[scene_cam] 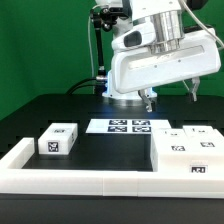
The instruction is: Assemble cabinet
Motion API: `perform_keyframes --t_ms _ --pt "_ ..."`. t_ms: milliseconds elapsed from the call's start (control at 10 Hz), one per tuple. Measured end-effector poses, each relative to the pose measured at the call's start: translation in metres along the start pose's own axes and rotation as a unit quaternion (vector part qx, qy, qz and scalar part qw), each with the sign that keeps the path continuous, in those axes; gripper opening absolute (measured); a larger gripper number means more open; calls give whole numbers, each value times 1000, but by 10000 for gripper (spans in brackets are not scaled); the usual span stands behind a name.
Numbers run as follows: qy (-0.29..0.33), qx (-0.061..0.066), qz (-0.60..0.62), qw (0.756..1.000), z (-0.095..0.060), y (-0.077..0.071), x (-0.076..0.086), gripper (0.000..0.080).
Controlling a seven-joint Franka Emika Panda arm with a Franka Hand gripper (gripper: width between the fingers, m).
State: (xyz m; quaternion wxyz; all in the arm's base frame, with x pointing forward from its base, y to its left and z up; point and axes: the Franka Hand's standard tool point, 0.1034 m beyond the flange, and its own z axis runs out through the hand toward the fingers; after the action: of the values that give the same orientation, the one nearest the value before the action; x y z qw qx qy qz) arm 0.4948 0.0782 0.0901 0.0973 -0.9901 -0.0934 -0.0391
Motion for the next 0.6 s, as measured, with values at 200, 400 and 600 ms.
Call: perform_keyframes --t_ms 200,400,600 --pt "-6 -3 71 997 3 -18 -2 649" --pt "19 -5 89 996 14 -38 -4 649" --pt "87 -4 85 993 13 -35 -2 649"
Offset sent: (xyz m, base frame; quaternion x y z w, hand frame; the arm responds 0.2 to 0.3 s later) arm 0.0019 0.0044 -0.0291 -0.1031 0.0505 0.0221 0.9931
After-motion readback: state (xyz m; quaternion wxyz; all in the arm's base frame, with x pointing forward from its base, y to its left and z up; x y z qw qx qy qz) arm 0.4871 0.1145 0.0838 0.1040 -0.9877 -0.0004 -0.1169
